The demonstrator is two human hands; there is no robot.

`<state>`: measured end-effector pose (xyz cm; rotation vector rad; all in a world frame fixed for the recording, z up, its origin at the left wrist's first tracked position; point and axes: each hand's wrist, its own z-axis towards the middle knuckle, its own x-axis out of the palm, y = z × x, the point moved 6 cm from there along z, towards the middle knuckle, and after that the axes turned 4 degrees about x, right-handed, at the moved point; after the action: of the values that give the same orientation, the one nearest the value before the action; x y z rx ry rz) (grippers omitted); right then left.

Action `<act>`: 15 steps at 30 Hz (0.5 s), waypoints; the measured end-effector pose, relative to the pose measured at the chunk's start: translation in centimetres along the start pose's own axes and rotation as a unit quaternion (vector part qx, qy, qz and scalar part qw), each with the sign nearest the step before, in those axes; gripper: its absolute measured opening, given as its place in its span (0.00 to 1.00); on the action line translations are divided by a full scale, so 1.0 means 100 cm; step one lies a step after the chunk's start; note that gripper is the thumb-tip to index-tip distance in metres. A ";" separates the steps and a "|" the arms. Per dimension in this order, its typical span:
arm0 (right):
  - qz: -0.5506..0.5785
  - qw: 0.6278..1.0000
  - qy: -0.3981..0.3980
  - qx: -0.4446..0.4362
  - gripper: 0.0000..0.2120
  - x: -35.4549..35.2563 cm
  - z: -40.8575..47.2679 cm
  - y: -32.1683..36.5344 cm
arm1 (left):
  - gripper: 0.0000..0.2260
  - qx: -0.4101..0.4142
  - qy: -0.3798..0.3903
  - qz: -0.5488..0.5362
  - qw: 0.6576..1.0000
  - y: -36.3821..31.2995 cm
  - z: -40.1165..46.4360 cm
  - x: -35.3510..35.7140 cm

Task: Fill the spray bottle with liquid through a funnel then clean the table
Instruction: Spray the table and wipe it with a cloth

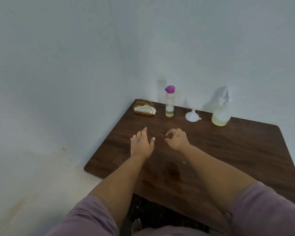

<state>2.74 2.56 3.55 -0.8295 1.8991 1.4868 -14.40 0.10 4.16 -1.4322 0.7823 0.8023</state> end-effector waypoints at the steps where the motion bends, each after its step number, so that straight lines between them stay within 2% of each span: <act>1: -0.013 1.000 0.015 -0.009 0.09 0.009 0.003 0.007 | 0.27 -0.002 -0.004 0.000 1.000 0.008 0.004 -0.006; 7: -0.010 1.000 0.017 -0.001 0.08 0.033 0.062 0.052 | 0.28 -0.002 -0.015 0.005 1.000 0.050 0.061 -0.033; 11: 0.021 0.999 -0.007 0.030 0.03 0.047 0.112 0.069 | 0.35 -0.024 -0.001 -0.014 1.000 0.081 0.106 -0.034; 15: 0.054 0.995 -0.021 0.086 0.05 0.062 0.158 0.063 | 0.38 -0.021 0.020 -0.020 0.999 0.112 0.149 -0.033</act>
<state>-4.96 18.41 -0.56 -0.6229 2.0348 1.3682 -25.86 14.82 0.97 -1.4998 0.7687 0.7657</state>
